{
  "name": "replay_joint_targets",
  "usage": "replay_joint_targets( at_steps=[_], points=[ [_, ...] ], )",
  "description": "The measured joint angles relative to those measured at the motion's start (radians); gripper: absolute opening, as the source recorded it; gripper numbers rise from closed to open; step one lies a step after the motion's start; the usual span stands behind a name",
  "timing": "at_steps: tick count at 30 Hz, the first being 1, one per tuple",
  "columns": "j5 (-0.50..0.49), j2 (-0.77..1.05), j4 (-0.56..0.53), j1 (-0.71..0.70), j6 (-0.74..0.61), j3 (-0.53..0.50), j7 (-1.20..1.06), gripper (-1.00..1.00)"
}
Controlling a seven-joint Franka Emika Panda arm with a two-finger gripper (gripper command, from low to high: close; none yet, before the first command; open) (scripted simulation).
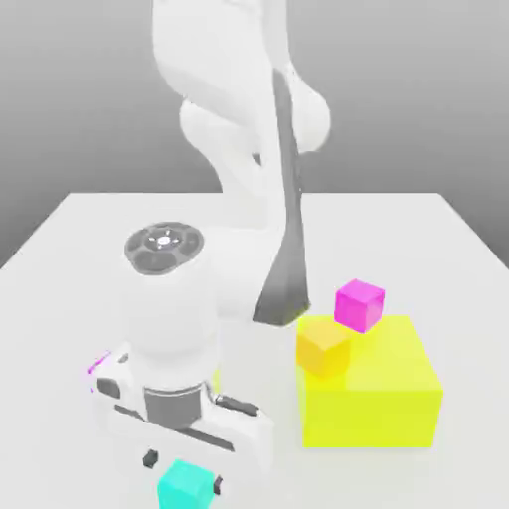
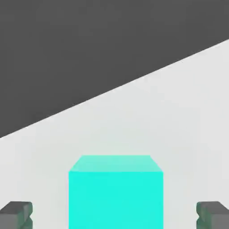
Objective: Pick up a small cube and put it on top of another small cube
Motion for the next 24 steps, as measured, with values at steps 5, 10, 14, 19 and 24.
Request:
replay_joint_targets(
  at_steps=[5, 10, 14, 19, 24],
  points=[
    [-0.001, 0.014, 0.003, -0.001, 0.012, 0.001, 0.001, -1.00],
    [-0.008, -0.118, -0.025, 0.001, -0.093, -0.003, 0.006, -1.00],
    [-0.041, -0.262, -0.079, 0.022, -0.182, 0.027, -0.065, -1.00],
    [-0.049, -0.443, -0.162, 0.083, -0.281, 0.085, -0.232, -1.00],
    [-0.021, -0.625, -0.246, 0.158, -0.379, 0.099, -0.427, -1.00]
  ],
)
